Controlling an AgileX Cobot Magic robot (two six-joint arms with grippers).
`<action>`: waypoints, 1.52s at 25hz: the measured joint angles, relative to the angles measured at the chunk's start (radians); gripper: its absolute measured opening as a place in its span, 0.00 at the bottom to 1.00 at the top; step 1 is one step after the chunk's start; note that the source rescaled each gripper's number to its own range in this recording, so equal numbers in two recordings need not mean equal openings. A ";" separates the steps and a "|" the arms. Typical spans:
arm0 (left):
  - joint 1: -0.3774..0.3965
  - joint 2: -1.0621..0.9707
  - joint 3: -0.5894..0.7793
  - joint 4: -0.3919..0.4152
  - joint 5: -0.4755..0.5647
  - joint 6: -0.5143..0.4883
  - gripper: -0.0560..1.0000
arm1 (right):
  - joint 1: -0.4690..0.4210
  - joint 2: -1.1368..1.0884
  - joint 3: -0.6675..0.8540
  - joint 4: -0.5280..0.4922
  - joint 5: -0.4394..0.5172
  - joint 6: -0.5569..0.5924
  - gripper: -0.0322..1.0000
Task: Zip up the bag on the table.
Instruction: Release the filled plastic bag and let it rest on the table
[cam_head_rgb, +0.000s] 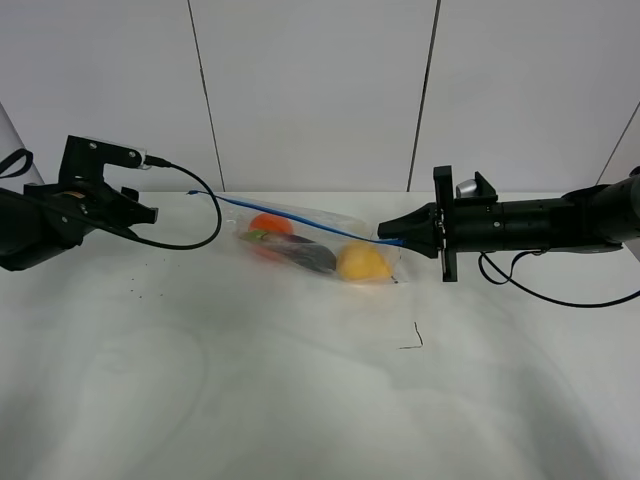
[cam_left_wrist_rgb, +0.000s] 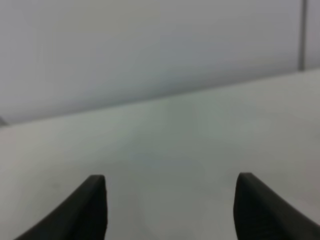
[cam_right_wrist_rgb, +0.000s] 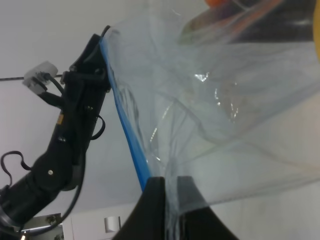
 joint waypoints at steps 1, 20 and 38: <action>0.001 0.000 -0.016 0.000 0.057 0.000 0.73 | 0.000 0.000 0.000 0.000 0.000 0.000 0.03; 0.056 0.000 -0.379 0.024 1.157 -0.161 0.98 | 0.000 0.000 0.000 0.015 0.000 0.000 0.03; 0.060 -0.004 -0.686 0.399 1.794 -0.688 1.00 | 0.000 0.000 0.000 0.015 0.000 0.000 0.03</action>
